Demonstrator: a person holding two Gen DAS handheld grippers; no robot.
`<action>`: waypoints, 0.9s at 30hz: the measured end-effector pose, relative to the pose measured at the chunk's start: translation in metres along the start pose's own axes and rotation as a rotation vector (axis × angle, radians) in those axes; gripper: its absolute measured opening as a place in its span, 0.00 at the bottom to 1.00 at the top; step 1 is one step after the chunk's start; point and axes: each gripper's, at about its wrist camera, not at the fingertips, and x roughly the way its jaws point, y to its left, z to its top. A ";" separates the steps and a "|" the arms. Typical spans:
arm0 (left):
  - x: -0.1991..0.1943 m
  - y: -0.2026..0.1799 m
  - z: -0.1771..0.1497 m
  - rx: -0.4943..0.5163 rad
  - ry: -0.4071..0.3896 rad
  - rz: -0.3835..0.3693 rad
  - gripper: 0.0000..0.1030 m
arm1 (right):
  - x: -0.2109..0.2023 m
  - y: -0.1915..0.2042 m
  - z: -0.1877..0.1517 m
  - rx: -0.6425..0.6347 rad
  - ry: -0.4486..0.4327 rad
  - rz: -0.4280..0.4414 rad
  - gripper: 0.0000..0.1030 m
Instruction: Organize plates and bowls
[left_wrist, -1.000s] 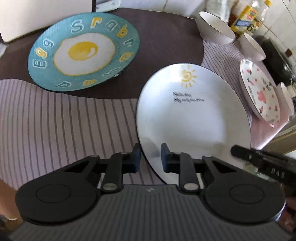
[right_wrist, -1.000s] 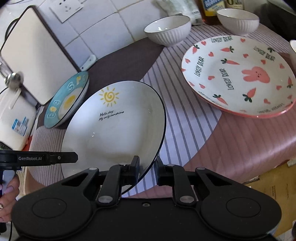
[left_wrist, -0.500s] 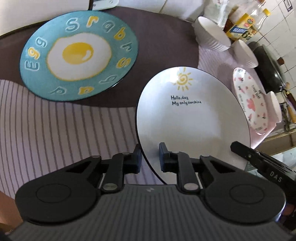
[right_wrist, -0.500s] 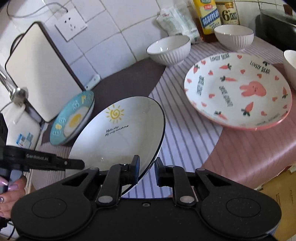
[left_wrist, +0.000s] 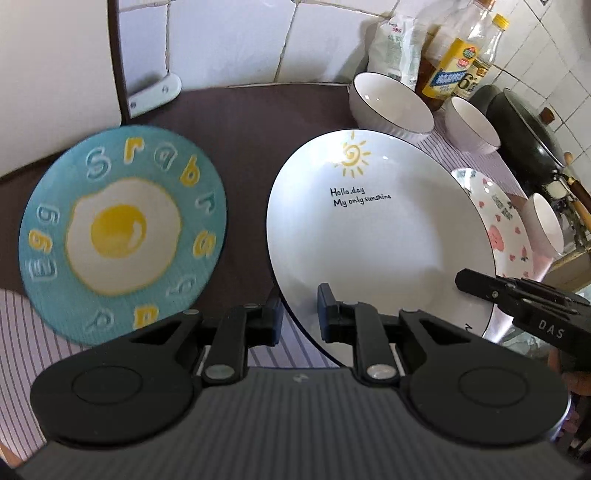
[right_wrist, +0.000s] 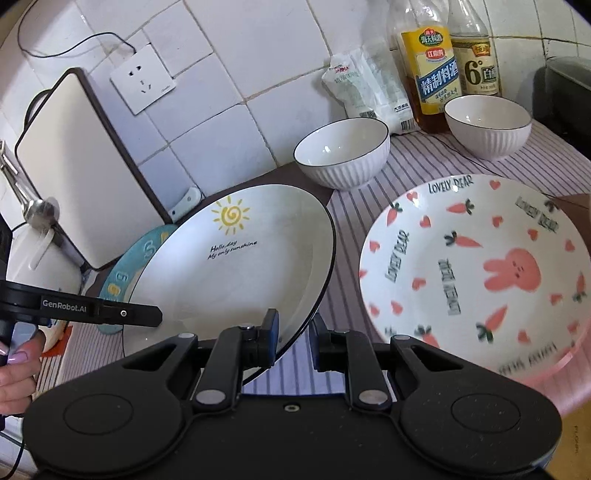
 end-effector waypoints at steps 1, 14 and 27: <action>0.003 0.000 0.003 0.001 0.000 0.006 0.17 | 0.004 -0.002 0.003 0.004 -0.001 0.004 0.21; 0.029 0.006 0.022 -0.038 0.069 0.020 0.17 | 0.041 -0.005 0.026 -0.073 0.062 -0.037 0.23; 0.037 0.011 0.029 -0.120 0.113 -0.006 0.19 | 0.063 0.004 0.050 -0.181 0.092 -0.118 0.25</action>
